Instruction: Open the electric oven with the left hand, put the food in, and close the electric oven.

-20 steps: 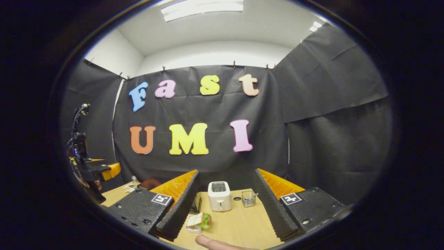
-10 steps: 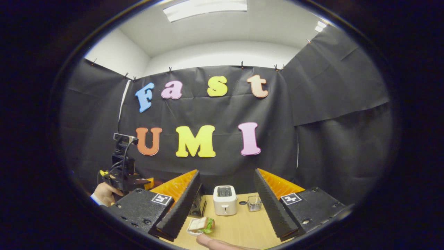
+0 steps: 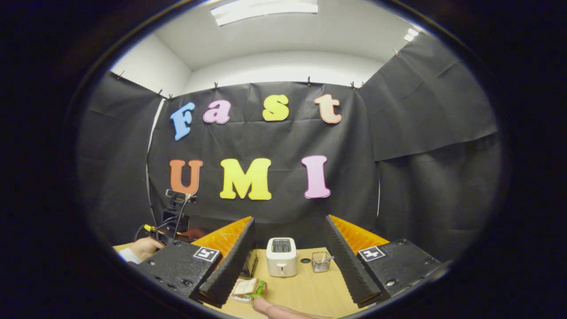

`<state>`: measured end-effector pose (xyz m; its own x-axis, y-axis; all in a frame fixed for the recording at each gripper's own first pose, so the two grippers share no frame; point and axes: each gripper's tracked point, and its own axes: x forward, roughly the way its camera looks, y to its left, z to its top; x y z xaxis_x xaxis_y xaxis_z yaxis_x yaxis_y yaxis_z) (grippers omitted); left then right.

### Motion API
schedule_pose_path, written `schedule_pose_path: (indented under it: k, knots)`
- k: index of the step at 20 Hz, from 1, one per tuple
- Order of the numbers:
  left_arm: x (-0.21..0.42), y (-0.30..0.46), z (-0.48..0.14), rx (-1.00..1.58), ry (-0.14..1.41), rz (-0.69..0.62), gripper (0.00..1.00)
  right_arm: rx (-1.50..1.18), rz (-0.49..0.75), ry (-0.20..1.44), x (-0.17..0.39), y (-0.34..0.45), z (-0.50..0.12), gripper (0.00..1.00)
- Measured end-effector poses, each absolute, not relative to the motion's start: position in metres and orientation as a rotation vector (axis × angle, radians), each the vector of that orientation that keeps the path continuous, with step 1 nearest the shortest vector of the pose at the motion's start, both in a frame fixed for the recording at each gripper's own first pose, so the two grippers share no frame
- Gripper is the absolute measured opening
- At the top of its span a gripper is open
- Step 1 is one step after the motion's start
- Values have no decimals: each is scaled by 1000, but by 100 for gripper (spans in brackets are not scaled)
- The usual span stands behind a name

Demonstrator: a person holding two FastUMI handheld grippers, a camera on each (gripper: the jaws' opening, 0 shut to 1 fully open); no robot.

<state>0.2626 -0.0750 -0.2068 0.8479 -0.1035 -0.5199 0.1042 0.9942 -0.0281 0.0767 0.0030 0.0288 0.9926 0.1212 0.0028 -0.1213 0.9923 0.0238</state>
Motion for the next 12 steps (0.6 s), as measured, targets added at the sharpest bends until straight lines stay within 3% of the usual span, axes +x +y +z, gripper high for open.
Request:
schedule_pose_path:
  k: [3,5,6,12]
  knots:
    - [260,-78,-233,-9,642,-104,96,18,116,13,82,1,27,99]
    - [264,-73,-237,6,638,-83,89,9,111,14,84,0,27,99]
    - [263,-74,-236,9,641,-82,98,7,110,15,84,-1,26,99]
    - [257,-73,-237,21,637,-88,99,19,84,30,89,-10,18,99]
